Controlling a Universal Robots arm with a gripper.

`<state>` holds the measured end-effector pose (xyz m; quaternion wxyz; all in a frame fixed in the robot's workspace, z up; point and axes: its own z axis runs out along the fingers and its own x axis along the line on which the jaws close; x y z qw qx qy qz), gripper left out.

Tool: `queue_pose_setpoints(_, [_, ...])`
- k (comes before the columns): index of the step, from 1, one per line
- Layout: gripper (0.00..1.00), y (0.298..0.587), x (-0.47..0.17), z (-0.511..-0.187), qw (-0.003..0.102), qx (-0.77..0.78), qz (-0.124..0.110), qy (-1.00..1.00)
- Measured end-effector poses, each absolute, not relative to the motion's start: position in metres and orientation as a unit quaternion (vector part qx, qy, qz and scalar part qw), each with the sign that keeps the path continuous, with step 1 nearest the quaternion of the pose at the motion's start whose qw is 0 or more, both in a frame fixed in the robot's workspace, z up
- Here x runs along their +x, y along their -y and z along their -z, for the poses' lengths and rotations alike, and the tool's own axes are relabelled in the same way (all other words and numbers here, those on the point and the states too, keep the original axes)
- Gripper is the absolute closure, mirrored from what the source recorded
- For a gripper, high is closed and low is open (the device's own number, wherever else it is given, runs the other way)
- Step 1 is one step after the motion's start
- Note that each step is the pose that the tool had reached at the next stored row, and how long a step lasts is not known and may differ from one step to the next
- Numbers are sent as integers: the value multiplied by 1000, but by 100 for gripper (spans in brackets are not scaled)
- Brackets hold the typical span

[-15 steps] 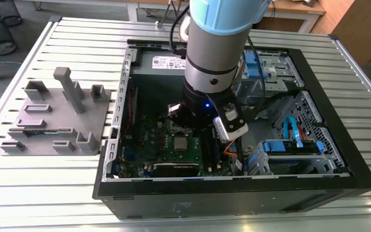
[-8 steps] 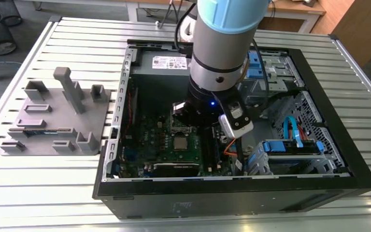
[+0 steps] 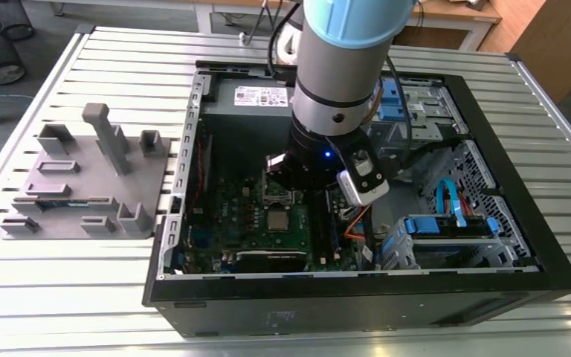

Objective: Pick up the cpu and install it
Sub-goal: 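Close the cpu cover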

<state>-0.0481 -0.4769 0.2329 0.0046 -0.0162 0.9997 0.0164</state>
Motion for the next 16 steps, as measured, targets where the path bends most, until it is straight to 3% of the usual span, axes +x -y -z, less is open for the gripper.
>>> queue_pose_setpoints(7, [89, 477, -48, -230, 4, -89, -17, -996])
queue_pose_setpoints(16, [89, 477, -48, -229, 13, -107, -16, -994])
